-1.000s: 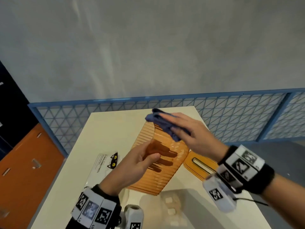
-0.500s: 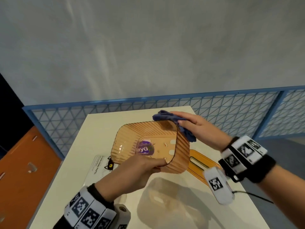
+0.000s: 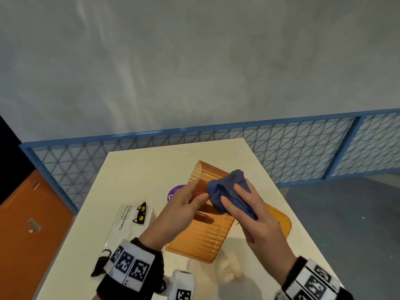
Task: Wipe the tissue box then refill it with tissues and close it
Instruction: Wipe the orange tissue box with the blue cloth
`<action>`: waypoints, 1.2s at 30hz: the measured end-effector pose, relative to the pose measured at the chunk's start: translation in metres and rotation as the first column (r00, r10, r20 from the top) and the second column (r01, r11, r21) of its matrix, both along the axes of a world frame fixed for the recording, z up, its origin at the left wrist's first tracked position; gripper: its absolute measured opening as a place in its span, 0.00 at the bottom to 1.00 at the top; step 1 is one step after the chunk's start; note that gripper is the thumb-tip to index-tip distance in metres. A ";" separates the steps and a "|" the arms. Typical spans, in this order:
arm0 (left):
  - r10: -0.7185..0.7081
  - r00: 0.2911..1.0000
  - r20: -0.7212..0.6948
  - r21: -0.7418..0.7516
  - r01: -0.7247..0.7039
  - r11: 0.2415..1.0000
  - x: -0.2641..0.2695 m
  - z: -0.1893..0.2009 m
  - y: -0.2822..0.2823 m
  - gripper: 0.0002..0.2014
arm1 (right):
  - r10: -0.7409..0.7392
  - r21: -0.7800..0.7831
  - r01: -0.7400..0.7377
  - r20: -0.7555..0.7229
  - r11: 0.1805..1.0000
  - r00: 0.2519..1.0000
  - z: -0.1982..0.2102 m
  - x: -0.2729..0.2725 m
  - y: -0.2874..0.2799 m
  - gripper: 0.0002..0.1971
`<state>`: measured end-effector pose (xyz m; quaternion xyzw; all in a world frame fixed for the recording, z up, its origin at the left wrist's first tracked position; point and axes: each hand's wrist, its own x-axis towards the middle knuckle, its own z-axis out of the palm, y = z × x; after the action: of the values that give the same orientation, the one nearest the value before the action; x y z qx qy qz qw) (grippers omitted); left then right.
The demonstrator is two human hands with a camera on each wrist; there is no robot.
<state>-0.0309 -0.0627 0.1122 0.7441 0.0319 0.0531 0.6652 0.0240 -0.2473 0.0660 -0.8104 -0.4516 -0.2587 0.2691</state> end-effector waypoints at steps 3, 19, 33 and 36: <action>0.056 0.997 -0.046 -0.060 -0.059 0.996 0.007 -0.010 0.003 0.09 | 0.042 -0.115 -0.040 0.020 0.993 0.999 -0.009 0.013 -0.007 0.43; -0.057 0.970 -0.238 0.848 0.236 0.474 0.044 -0.117 0.000 0.18 | -0.198 -0.836 -0.140 -0.283 0.531 0.938 -0.133 0.056 -0.035 0.34; -0.062 0.906 -0.418 0.834 0.410 0.369 0.054 -0.143 -0.017 0.16 | -0.248 -0.817 -0.173 -0.358 0.550 0.900 -0.132 0.043 -0.036 0.22; -0.062 0.903 -0.426 0.832 0.418 0.365 0.058 -0.141 -0.021 0.16 | -0.274 -0.813 -0.204 -0.403 0.545 0.873 -0.129 0.045 -0.032 0.21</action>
<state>0.0269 -0.0836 -0.0287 0.9776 -0.0043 -0.1600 0.1364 0.0694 -0.2795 -0.0627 -0.8853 -0.4191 0.1949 -0.0515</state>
